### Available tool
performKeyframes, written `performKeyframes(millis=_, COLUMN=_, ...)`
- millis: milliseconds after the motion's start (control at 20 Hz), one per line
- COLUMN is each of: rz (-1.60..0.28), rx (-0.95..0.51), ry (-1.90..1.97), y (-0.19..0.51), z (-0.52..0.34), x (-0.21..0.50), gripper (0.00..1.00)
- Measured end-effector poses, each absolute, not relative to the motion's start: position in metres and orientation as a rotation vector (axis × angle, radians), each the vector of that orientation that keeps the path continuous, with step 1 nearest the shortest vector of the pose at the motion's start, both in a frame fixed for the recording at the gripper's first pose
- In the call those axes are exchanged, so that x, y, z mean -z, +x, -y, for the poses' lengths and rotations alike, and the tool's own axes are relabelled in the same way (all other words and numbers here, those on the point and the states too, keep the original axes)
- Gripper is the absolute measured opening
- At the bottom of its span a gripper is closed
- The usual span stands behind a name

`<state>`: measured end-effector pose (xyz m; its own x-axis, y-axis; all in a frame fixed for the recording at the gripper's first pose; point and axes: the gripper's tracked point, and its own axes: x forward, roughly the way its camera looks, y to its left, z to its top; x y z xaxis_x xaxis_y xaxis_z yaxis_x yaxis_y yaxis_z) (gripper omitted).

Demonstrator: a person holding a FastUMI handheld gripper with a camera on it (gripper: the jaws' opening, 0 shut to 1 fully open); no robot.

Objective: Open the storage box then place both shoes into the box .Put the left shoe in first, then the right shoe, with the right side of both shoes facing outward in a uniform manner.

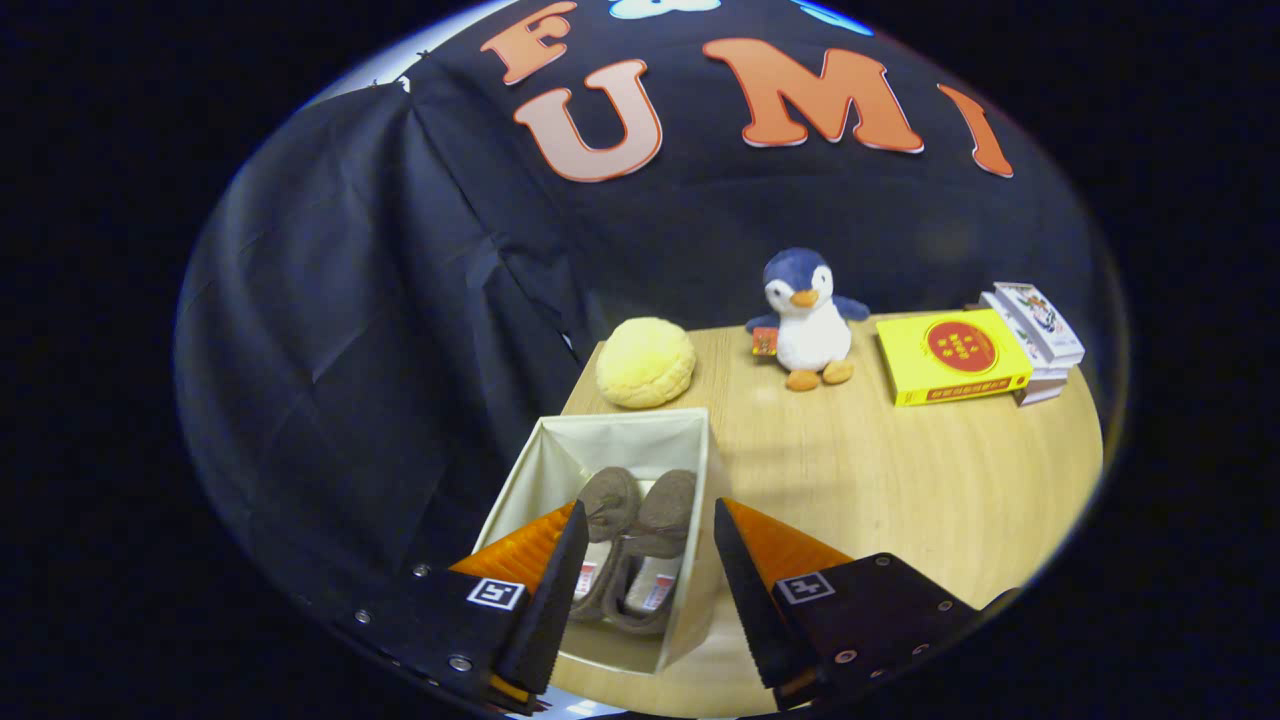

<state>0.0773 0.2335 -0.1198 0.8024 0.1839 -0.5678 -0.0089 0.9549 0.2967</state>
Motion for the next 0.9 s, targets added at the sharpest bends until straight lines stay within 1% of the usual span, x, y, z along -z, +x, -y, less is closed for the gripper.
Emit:
performKeyframes(millis=100, rz=-0.551, rx=-0.097, ry=0.252, y=0.072, z=-0.206, x=0.102, gripper=0.83)
performKeyframes(millis=300, rz=-0.37, rx=-0.064, ry=0.175, y=0.057, z=-0.144, x=0.056, gripper=0.91)
performKeyframes(millis=600, rz=-0.147, rx=-0.002, ry=0.017, y=0.026, z=-0.053, x=-0.004, gripper=0.96)
performKeyframes(millis=900, rz=-0.018, rx=0.02, ry=-0.051, y=0.005, z=-0.005, x=-0.032, gripper=0.97)
